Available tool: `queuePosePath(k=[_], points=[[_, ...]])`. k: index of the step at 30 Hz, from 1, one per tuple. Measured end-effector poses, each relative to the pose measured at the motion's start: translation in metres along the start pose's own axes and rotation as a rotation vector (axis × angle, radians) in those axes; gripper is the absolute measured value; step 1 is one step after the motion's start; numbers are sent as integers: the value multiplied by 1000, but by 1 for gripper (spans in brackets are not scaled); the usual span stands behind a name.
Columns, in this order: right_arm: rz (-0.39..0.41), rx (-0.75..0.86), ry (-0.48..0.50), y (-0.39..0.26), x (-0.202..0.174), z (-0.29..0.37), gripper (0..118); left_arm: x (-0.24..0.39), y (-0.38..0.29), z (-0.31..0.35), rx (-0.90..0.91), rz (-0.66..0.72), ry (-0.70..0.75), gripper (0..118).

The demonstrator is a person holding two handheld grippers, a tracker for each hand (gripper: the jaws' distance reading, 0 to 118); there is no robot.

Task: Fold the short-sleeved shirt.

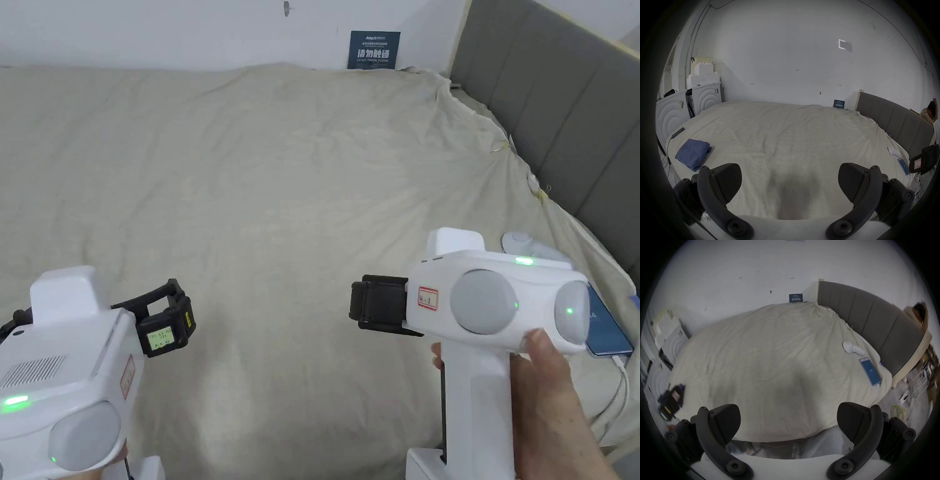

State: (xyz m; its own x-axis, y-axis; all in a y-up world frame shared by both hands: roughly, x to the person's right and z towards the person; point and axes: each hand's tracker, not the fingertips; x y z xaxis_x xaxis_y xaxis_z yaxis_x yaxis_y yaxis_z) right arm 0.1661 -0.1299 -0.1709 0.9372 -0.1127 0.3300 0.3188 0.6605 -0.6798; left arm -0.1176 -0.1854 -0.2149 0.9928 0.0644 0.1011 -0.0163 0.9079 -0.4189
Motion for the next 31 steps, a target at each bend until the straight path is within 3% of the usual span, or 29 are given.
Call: queuePosePath(k=[3, 5, 9, 11, 14, 17, 22, 24, 26, 28, 31], points=[[71, 48, 82, -7, 0, 2, 117, -2, -2, -4, -16, 11, -1, 118], [123, 73, 80, -17, 0, 2, 117, -2, -4, -8, -25, 13, 6, 118], [134, 230, 97, -50, 10, -5, 117, -4, -9, -10, -30, 18, 24, 118], [104, 218, 9, -60, 15, -12, 117, -6, -16, -9, -18, 6, 37, 118], [140, 294, -68, -79, 19, -26, 117, -9, -38, -9, 35, -83, 108, 118], [187, 302, -285, -99, 23, -46, 117, -18, -70, -12, 63, -180, 239, 118], [17, 294, -254, -120, 53, -59, 117, -53, -115, -10, -48, -207, 264, 118], [32, 294, -277, -134, 57, -61, 117, -66, -125, -11, -142, -145, 298, 118], [55, 278, -306, -150, 59, -61, 117, -73, -113, -9, -68, -84, 312, 118], [-12, 313, -265, -143, 63, -53, 117, -75, -112, -5, -62, -69, 319, 118], [-8, 328, -280, -148, 64, -50, 117, -77, -114, -2, -68, -56, 293, 118]])
